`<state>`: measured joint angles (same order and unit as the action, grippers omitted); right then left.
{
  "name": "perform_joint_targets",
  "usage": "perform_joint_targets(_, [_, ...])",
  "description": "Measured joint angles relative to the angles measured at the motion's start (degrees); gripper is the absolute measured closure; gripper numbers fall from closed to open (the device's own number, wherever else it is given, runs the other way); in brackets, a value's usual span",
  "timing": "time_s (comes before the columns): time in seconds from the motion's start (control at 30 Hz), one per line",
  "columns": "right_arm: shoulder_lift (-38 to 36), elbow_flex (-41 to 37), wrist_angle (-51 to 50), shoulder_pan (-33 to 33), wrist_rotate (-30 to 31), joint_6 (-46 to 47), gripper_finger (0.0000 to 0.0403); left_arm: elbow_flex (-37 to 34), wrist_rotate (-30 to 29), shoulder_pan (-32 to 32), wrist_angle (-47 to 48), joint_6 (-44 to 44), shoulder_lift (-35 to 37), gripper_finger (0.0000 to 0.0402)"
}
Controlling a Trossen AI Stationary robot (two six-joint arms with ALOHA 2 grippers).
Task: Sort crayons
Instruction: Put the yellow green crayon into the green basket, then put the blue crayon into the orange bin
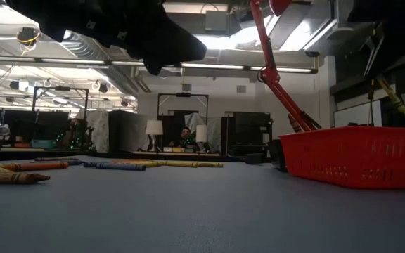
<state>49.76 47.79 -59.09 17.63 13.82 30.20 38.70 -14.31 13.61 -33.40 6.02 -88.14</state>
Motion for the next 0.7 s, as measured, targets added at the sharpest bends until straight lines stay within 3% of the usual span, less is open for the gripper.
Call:
perform_joint_targets(0.2, [0.0,0.0,0.0,0.0,-1.1,0.0,0.0358,0.0,-0.2,-0.6,2.6,0.0,0.0,0.0315])
perform_joint_targets(0.5, [0.0,0.0,0.0,0.0,-1.5,0.0,0.028,0.0,-0.2,-1.8,9.0,2.6,0.0,0.0315])
perform_joint_targets(0.7, [0.0,0.0,0.0,0.0,-1.5,0.0,0.0258,0.0,-0.2,-2.9,15.2,2.7,0.0,0.0315])
